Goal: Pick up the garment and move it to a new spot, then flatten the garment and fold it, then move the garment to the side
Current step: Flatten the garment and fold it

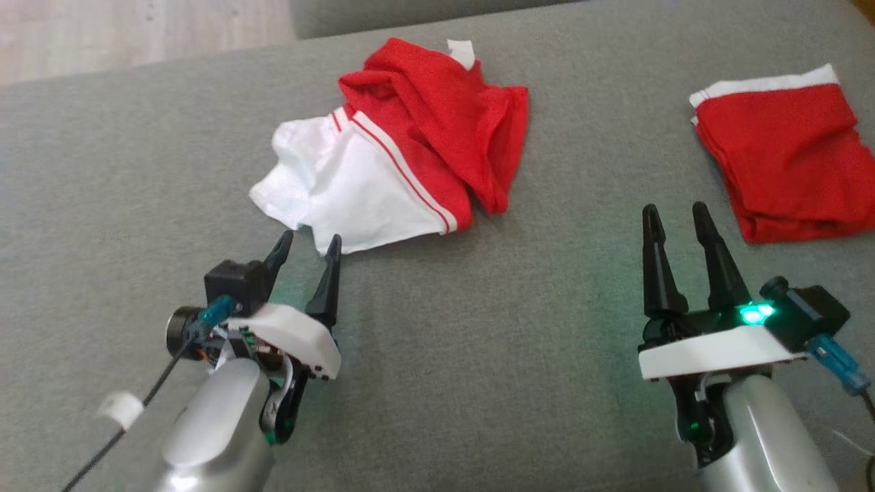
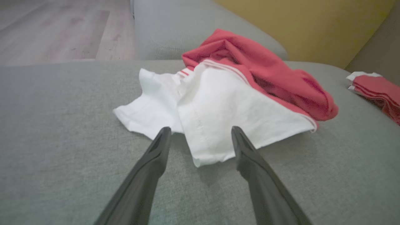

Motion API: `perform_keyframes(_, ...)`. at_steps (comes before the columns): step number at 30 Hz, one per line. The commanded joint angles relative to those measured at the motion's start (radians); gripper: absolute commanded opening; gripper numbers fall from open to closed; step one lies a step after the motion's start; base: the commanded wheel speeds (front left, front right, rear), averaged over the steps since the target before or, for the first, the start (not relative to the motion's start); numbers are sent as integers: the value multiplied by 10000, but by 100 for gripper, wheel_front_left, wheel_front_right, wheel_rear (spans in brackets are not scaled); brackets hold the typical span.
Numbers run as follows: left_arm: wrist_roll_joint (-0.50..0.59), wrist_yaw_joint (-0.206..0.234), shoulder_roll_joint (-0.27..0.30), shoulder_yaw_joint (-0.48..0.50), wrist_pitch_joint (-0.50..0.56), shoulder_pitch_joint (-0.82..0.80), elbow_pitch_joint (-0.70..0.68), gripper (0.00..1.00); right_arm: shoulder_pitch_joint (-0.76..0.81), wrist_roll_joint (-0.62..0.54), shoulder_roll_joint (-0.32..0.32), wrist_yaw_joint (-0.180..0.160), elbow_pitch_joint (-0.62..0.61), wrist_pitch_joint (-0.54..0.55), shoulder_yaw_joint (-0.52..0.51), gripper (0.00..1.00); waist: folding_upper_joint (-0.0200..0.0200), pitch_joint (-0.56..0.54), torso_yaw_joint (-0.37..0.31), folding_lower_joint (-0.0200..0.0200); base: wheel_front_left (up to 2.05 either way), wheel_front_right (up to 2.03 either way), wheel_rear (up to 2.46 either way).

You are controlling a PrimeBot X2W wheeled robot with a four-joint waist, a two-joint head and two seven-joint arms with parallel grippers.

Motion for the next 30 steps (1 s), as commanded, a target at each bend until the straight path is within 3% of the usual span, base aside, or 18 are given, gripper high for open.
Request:
perform_keyframes(1, -54, 30, 56, 269, 69, -582, 15, 100, -352, 57, -20, -7, -382, -109, 225, 100, -1, 251, -228, -1, 0, 0, 0)
perform_keyframes(10, -167, -59, -143, 177, 404, -1288, 1465, 100, -501, 200, -20, -7, -469, -109, 194, 100, -1, 694, -653, -1, 0, 0, 0)
perform_keyframes(11, -163, -80, -154, 163, 360, -1334, 1536, 45, -507, 207, -20, -7, -468, -109, 191, 100, -1, 711, -672, -1, 0, 0, 0)
perform_keyframes(12, -153, -88, -169, 161, 262, -1386, 1575, 0, -511, 212, -20, -7, -467, -109, 188, 100, -1, 721, -683, -1, 0, 0, 0)
perform_keyframes(21, -89, 159, -98, 451, -1038, -1644, 1432, 0, -444, 191, -20, -7, -363, -109, 138, 100, -1, 365, -494, -1, 0, 0, 0)
perform_keyframes(30, 183, 605, 505, 950, -1537, -1709, 286, 0, -326, 200, -20, -7, -262, -109, 182, 100, -1, -113, -152, -1, 0, 0, 0)
